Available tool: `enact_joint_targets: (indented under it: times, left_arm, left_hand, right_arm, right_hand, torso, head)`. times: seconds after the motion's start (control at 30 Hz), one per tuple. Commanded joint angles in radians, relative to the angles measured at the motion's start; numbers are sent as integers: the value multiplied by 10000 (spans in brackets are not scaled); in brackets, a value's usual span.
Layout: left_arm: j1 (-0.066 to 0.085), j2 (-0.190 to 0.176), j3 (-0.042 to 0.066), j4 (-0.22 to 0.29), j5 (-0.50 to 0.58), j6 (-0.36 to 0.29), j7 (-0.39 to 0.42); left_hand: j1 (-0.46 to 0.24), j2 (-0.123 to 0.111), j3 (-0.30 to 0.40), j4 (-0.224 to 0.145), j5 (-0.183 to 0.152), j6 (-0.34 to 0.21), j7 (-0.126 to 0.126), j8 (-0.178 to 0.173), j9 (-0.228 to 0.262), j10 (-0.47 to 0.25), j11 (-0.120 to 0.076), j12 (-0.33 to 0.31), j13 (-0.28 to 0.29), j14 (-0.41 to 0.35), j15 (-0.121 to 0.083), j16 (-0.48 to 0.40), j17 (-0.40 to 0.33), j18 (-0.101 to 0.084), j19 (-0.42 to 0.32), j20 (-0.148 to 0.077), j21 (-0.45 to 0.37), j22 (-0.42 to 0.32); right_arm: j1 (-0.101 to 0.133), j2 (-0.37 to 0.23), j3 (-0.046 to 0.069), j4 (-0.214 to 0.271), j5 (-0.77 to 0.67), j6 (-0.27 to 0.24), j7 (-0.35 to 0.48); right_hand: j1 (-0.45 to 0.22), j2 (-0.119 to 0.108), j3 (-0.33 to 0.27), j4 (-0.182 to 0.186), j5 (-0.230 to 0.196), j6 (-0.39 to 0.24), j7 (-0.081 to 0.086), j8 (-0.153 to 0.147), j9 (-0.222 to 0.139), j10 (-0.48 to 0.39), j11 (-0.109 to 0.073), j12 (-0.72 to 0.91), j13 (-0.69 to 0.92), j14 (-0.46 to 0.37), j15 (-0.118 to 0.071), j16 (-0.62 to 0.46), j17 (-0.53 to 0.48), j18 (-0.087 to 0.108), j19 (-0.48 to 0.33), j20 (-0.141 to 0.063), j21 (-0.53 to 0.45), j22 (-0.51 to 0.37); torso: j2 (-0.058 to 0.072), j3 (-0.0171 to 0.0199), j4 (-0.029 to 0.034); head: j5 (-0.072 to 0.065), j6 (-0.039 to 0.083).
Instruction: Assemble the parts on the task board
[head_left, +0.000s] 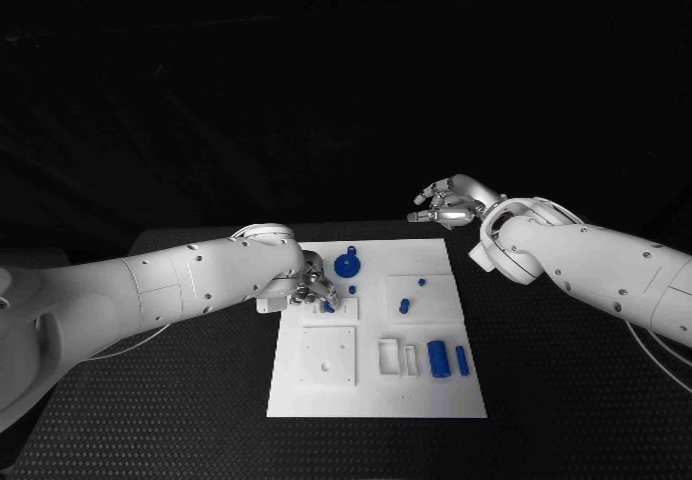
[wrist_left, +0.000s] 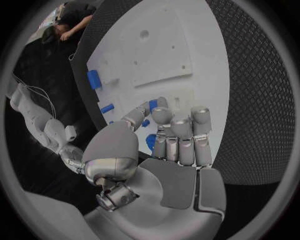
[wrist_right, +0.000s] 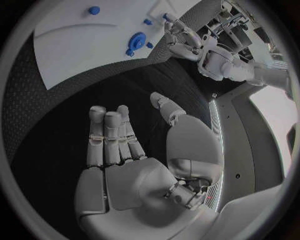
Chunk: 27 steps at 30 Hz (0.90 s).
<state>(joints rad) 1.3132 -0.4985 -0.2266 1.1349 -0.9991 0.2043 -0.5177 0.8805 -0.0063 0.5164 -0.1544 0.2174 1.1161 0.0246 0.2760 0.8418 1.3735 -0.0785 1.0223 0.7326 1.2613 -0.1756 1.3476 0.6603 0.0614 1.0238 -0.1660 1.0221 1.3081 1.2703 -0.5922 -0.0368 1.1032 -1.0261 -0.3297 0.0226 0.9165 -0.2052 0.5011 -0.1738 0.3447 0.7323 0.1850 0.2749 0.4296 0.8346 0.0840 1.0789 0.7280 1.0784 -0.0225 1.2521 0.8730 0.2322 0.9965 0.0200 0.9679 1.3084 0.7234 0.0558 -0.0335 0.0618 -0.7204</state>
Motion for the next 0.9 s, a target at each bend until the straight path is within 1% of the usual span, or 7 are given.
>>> enact_joint_targets:
  times: [0.03,0.27,0.47,0.63,0.83,0.9]
  left_arm:
    - [-7,16,-3,12,-165,-47,95]
    - [-10,32,-5,7,-293,-29,82]
    - [-73,66,-10,18,-347,-61,56]
    - [-93,81,-13,37,-424,-91,56]
    - [-111,105,-21,37,-422,-129,21]
    - [-118,113,-25,22,-422,-129,27]
  left_hand:
    - [531,549,1020,-972,46,32,-32,16,11,121,-129,3,-12,50,-172,19,-17,25,70,-960,30,122]
    - [527,547,1021,-968,46,34,-32,11,15,122,-129,-1,-14,52,-172,17,-20,25,73,-960,28,121]
    - [520,538,1020,-965,47,33,-31,5,17,124,-129,-3,-14,54,-173,15,-22,25,77,-961,27,120]
    - [509,528,1020,-957,68,35,-30,-4,19,129,-128,-5,-15,58,-175,12,-25,26,84,-963,25,117]
    - [470,425,1011,-949,111,28,-25,-52,2,145,-124,-13,-18,75,-179,4,-36,32,108,-970,18,109]
    - [469,416,1015,-947,112,24,-24,-60,-7,145,-123,-15,-19,77,-179,3,-37,34,111,-971,17,108]
  right_arm:
    - [-3,0,6,12,-15,99,43]
    - [-3,0,6,14,-15,111,41]
    - [-3,-1,6,36,-15,131,40]
    - [-4,1,6,33,-15,136,38]
    - [-4,2,6,37,-15,140,37]
    - [-4,2,6,38,-15,138,37]
  right_hand:
    - [-31,78,-1,-31,39,-14,139,25,-14,-67,24,70,-18,-83,-8,53,-11,296,-52,37,-32,176]
    - [-34,78,-3,-31,39,-14,139,25,-15,-69,25,76,-26,-83,-7,54,-13,296,-52,38,-32,176]
    - [-35,77,-3,-31,40,-14,140,25,-16,-71,25,80,-32,-84,-7,55,-14,296,-52,38,-32,176]
    - [-38,76,-5,-31,40,-15,140,25,-16,-72,25,82,-36,-85,-7,55,-15,296,-53,38,-33,176]
    - [-41,77,-5,-30,41,-15,140,25,-17,-74,25,86,-42,-86,-7,56,-16,296,-53,39,-33,176]
    - [-41,77,-5,-30,41,-15,140,25,-17,-75,25,87,-44,-86,-7,56,-17,296,-54,39,-34,176]
  torso:
    - [-2,6,-4]
    - [0,0,-2]
    - [4,0,0]
    - [-2,-1,-3]
    - [2,5,1]
    - [2,4,-4]
  head:
    - [-1,12]
    - [0,8]
    - [-4,2]
    - [-12,-2]
    - [-18,-15]
    - [-9,2]
